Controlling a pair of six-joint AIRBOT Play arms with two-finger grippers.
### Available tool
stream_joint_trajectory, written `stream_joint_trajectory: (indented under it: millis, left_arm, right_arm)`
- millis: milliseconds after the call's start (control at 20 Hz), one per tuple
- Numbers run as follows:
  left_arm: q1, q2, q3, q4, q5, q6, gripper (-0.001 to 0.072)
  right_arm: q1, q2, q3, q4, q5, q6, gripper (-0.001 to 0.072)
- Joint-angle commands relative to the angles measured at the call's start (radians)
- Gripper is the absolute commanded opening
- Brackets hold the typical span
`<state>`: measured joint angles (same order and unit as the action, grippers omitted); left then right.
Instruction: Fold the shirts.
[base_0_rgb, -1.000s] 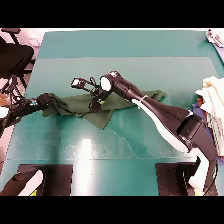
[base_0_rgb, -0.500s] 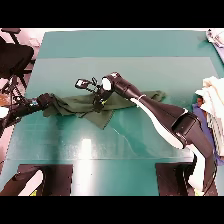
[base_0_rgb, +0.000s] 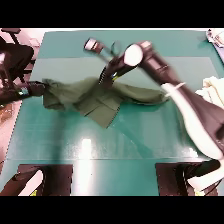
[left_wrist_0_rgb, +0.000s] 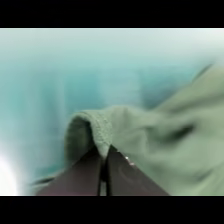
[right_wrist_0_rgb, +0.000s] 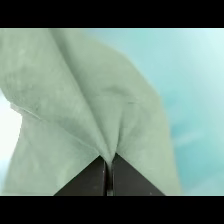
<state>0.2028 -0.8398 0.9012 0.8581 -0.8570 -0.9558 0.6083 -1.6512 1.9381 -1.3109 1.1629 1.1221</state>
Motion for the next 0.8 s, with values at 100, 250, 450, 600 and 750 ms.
stream_joint_trajectory:
  millis: [100,250,450,600,750]
  left_arm:
    - [0.000,0.018,0.298,0.337,-0.249,0.064,0.0026]
    - [0.000,0.025,0.391,0.388,-0.278,0.047,0.0025]
    - [0.000,0.025,0.454,0.399,-0.287,0.039,0.0025]
    - [0.000,0.025,0.458,0.400,-0.288,0.035,0.0024]
    - [0.000,0.025,0.460,0.400,-0.294,0.037,0.0025]
  right_arm:
    - [-0.129,0.264,0.001,0.011,0.024,0.058,0.0020]
    - [-0.167,0.360,0.000,0.010,0.060,0.067,0.0021]
    - [-0.197,0.440,0.000,0.010,0.129,0.068,0.0020]
    - [-0.197,0.468,0.000,0.010,0.161,0.067,0.0020]
    - [-0.197,0.463,0.000,0.010,0.180,0.068,0.0021]
